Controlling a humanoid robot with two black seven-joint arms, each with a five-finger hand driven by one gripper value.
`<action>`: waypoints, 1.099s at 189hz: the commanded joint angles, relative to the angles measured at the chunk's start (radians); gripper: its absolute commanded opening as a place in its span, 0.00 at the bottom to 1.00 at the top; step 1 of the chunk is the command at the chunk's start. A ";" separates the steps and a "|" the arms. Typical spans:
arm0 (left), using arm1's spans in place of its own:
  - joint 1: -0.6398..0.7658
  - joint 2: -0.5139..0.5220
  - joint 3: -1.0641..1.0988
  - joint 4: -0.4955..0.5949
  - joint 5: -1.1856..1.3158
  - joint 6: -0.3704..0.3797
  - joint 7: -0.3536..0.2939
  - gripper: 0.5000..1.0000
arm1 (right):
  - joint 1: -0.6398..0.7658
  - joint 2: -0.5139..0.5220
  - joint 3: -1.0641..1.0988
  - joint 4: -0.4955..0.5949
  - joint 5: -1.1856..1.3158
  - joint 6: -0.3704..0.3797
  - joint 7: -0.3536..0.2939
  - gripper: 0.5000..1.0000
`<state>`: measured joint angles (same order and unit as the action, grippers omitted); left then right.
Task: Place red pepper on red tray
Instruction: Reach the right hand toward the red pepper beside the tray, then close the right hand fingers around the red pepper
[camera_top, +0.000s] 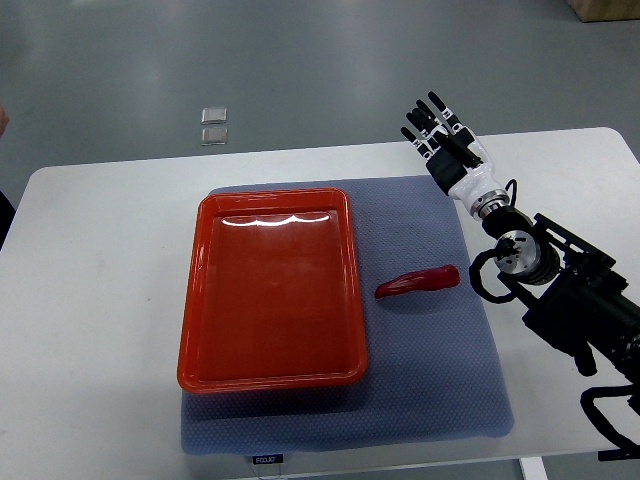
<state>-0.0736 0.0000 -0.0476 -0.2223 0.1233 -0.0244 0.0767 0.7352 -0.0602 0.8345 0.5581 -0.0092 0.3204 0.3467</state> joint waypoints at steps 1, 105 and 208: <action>0.000 0.000 0.000 0.000 0.001 0.000 0.000 1.00 | 0.001 -0.001 0.000 0.000 0.000 0.000 0.000 0.83; -0.006 0.000 0.002 -0.008 0.001 0.000 0.000 1.00 | 0.030 -0.139 -0.049 0.078 -0.343 0.198 -0.009 0.83; -0.008 0.000 0.002 -0.009 0.003 -0.002 0.000 1.00 | 0.283 -0.500 -0.641 0.399 -1.072 0.221 0.000 0.83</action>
<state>-0.0815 0.0000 -0.0460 -0.2317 0.1258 -0.0261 0.0767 1.0094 -0.5462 0.2112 0.9363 -1.0514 0.5503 0.3467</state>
